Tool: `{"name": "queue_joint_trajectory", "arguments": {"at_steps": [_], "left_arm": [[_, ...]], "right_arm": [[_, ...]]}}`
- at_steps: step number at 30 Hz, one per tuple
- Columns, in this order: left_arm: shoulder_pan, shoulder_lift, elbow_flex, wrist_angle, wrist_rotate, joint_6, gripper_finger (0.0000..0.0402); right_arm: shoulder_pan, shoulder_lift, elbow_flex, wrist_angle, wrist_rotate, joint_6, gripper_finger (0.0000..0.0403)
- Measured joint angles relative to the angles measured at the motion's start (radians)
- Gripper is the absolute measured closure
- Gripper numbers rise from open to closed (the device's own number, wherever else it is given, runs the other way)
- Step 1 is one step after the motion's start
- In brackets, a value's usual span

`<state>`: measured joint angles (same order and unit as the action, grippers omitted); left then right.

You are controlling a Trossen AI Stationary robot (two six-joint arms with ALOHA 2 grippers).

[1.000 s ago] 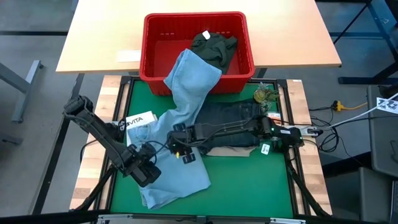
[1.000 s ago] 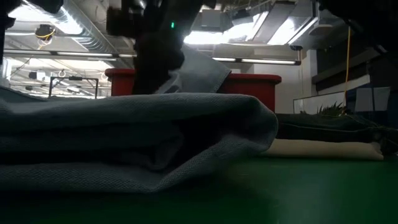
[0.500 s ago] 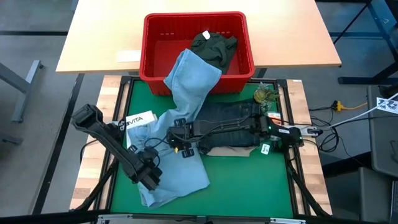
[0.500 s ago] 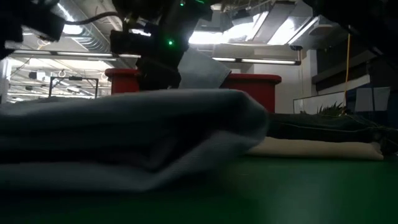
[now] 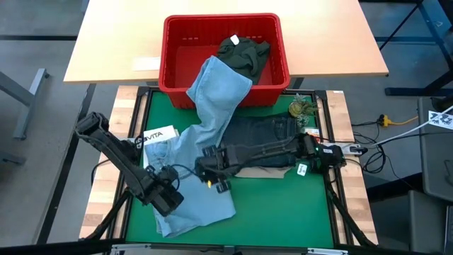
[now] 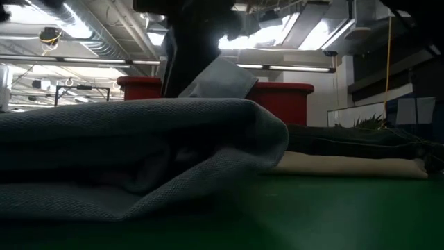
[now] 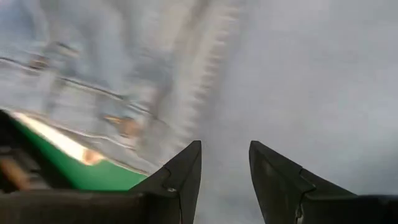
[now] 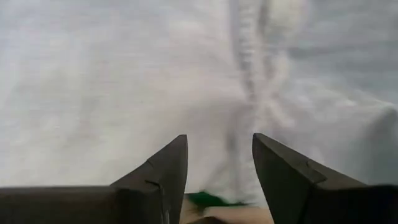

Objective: Fold Laundry from Bin
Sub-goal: Fold the light blue jeans

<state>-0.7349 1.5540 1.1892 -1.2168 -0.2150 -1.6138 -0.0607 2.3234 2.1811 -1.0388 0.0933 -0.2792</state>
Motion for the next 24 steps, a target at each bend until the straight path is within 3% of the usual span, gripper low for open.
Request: {"name": "queue_joint_trajectory", "arguments": {"at_steps": [9,16,21,24], "left_arm": [[-0.108,0.013,0.026,0.334,-0.002,-0.015,0.0272],[-0.168,0.11,0.027,0.388,0.009,-0.105,0.0272],[-0.203,0.195,0.027,0.478,0.182,-0.105,0.0272],[-0.223,0.237,0.027,0.485,0.23,-0.112,0.0272]], "right_arm": [[0.112,0.0,0.0,-0.026,0.01,0.046,0.0224],[0.149,0.012,-0.097,0.061,0.011,0.094,0.0224],[0.145,0.011,-0.21,0.117,0.018,0.11,0.0224],[0.139,0.011,-0.273,0.159,0.031,0.122,0.0224]]}}
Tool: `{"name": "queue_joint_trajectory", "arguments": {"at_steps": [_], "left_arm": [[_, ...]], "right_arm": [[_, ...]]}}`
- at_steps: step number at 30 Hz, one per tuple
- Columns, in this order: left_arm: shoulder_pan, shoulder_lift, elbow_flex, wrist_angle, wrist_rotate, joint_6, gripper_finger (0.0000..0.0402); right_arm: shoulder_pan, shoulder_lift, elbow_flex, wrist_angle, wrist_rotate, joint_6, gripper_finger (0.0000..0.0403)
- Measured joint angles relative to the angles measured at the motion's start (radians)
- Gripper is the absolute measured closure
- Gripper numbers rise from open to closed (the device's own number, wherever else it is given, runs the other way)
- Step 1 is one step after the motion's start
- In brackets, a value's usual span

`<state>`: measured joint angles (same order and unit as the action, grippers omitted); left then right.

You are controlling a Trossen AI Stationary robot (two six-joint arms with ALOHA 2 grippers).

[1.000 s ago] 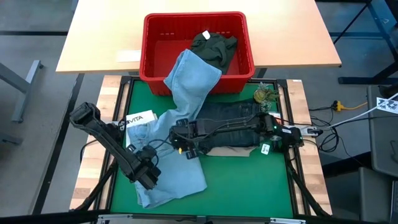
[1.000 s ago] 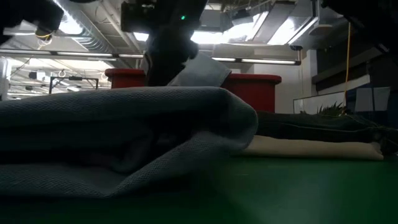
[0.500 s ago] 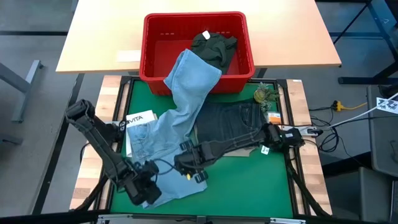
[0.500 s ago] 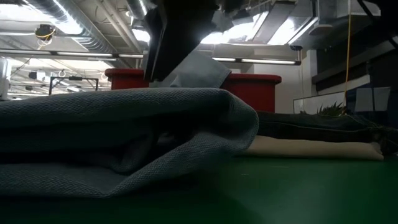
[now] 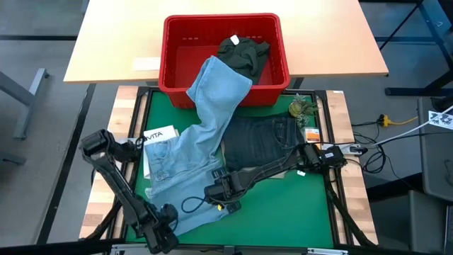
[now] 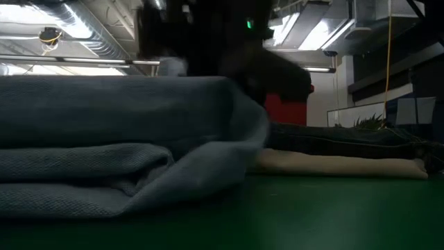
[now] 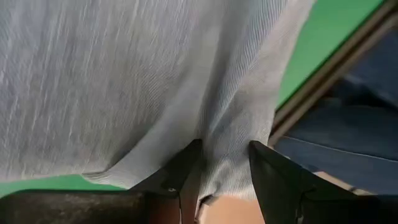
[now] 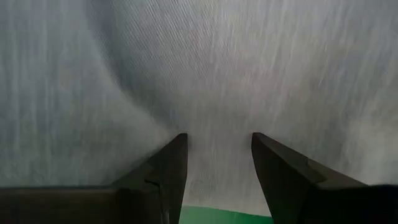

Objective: Fold Laundry from Bin
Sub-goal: Fold the light blue jeans

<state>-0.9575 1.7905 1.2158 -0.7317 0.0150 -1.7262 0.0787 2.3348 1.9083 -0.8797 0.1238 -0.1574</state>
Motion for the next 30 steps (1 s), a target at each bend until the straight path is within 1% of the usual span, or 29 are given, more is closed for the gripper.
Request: {"name": "queue_joint_trajectory", "arguments": {"at_steps": [5,10,14,16,20,26,30], "left_arm": [[-0.016,0.044,0.0,-0.001,0.005,0.0,0.0272],[-0.009,0.042,0.001,-0.002,0.017,0.001,0.0272],[0.003,0.039,0.056,-0.03,0.035,0.034,0.0272],[0.002,0.039,0.091,-0.047,0.017,0.055,0.0272],[0.002,0.037,0.145,-0.046,-0.072,0.068,0.0272],[0.003,0.037,0.156,-0.043,-0.162,0.06,0.0272],[0.003,0.046,0.156,-0.043,-0.183,0.06,0.0272]], "right_arm": [[0.0,-0.005,-0.049,0.024,0.006,0.02,0.0224],[0.0,-0.015,-0.048,0.013,0.005,0.024,0.0224],[0.0,-0.043,-0.031,-0.023,0.005,0.022,0.0224],[0.003,-0.071,-0.023,-0.01,0.002,0.023,0.0224],[0.02,-0.101,-0.021,-0.011,-0.004,0.053,0.0224],[0.093,-0.104,-0.025,-0.003,-0.011,0.054,0.0224],[0.144,-0.088,-0.029,-0.018,0.0,0.055,0.0224]]}}
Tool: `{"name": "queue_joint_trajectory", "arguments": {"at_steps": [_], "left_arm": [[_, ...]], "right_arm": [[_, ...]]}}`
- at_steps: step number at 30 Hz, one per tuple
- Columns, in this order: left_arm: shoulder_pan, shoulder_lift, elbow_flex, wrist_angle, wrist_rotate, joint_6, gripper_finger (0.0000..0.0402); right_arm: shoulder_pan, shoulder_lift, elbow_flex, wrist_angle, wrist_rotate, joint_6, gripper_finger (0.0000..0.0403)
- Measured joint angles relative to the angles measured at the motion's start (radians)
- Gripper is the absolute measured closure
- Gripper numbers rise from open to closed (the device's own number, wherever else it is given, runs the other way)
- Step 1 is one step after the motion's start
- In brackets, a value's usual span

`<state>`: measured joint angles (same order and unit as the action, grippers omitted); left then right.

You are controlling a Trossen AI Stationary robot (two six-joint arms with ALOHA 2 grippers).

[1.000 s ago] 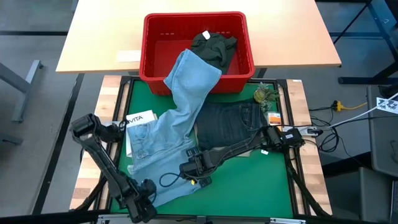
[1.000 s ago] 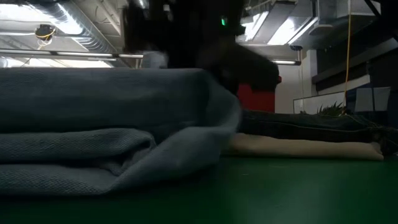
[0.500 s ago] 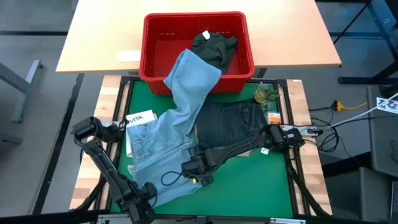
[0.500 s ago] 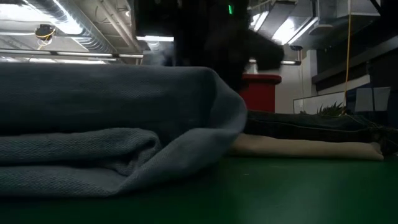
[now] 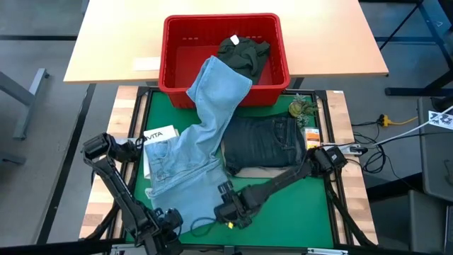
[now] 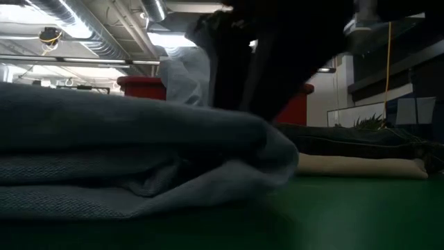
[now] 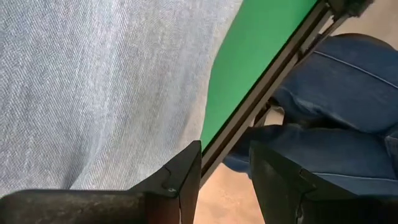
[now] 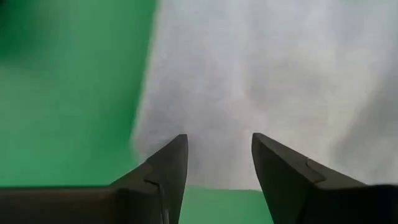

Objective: Fold Laundry from Bin
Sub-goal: Fold the light blue jeans

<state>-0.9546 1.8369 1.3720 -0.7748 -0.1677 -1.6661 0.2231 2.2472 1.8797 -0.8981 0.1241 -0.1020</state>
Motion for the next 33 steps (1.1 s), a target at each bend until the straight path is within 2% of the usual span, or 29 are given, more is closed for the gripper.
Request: {"name": "queue_joint_trajectory", "arguments": {"at_steps": [5,11,19,29,33], "left_arm": [[0.0,0.026,0.0,0.001,-0.003,0.001,0.0272],[-0.01,0.071,0.0,0.013,0.011,0.01,0.0272],[-0.031,0.136,0.0,0.057,0.104,0.024,0.0272],[-0.037,0.135,0.001,0.084,0.25,0.026,0.0272],[-0.027,0.131,0.045,0.065,0.265,0.046,0.0272]], "right_arm": [[0.047,0.026,0.001,0.024,0.028,0.0,0.0224],[0.052,0.049,-0.033,0.047,0.05,0.02,0.0224],[0.046,0.04,-0.124,0.109,0.049,0.033,0.0224],[0.045,0.014,-0.131,0.074,0.05,0.046,0.0224],[0.044,-0.029,-0.137,0.049,0.041,0.046,0.0224]]}}
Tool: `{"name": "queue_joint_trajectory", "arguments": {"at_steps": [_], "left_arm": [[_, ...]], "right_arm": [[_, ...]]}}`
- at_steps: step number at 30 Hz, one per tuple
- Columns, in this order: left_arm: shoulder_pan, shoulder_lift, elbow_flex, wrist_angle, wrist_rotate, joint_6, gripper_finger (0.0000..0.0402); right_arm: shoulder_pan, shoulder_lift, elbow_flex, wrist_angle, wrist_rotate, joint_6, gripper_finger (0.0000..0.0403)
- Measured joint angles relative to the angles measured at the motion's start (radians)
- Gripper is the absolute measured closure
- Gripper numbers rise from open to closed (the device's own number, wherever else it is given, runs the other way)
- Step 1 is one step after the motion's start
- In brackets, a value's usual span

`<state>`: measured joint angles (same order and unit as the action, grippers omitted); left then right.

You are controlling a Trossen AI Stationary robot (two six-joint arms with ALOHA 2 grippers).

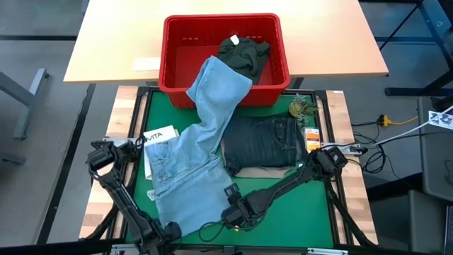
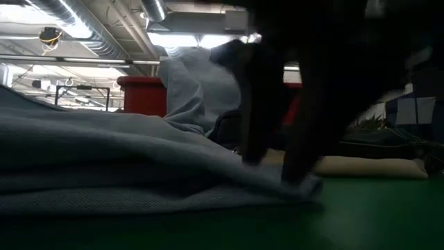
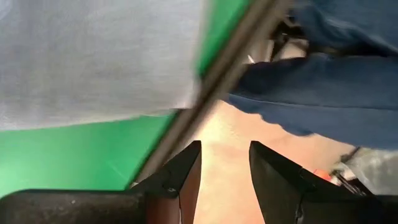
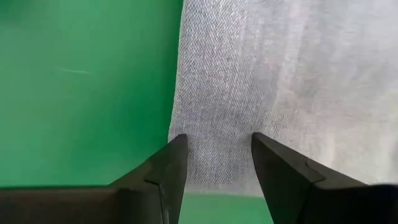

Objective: Fold Laundry from Bin
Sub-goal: Fold the light blue jeans

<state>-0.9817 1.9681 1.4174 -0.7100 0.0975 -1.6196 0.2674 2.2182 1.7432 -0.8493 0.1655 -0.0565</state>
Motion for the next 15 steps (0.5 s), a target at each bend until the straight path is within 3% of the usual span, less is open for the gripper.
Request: {"name": "queue_joint_trajectory", "arguments": {"at_steps": [4,8,15], "left_arm": [[0.008,-0.005,0.086,-0.074,-0.018,0.055,0.0272],[0.023,-0.005,0.193,-0.223,-0.113,0.12,0.0272],[0.075,-0.006,0.336,-0.551,-0.292,0.226,0.0272]], "right_arm": [[0.0,-0.06,0.003,-0.002,0.005,0.0,0.0224],[0.0,-0.095,0.003,-0.003,0.014,-0.009,0.0224],[-0.042,-0.128,0.004,0.017,0.153,-0.091,0.0224]]}}
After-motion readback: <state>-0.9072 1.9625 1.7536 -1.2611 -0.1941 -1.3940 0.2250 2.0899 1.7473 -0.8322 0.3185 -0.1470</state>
